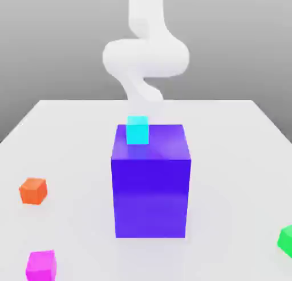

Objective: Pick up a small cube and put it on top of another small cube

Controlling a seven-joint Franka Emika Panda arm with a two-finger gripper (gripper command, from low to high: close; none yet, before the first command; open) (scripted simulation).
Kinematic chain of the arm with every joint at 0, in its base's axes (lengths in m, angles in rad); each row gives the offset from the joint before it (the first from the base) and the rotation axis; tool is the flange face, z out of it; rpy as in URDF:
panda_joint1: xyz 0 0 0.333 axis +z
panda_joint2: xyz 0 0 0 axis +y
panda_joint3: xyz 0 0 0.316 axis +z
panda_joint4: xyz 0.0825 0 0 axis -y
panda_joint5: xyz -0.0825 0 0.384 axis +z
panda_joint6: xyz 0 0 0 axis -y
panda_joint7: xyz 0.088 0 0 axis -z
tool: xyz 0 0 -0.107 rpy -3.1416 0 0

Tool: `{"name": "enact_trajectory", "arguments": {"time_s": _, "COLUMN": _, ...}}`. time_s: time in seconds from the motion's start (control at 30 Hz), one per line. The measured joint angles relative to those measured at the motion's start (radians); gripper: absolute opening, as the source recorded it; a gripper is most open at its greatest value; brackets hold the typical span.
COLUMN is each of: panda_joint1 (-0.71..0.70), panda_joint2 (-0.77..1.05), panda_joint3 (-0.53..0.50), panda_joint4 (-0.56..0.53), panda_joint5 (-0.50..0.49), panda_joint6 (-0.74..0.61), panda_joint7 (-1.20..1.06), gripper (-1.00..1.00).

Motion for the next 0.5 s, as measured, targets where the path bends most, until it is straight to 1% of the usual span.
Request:
{"name": "enact_trajectory", "arguments": {"time_s": 0.27, "panda_joint1": -0.012, "panda_joint2": 0.294, "panda_joint3": -0.089, "panda_joint4": -0.002, "panda_joint5": -0.022, "panda_joint6": 0.092, "panda_joint7": -0.130, "gripper": 0.00}}
{"name": "enact_trajectory", "arguments": {"time_s": 0.5, "panda_joint1": -0.028, "panda_joint2": 0.548, "panda_joint3": -0.169, "panda_joint4": -0.004, "panda_joint5": 0.008, "panda_joint6": 0.171, "panda_joint7": -0.277, "gripper": 0.00}}
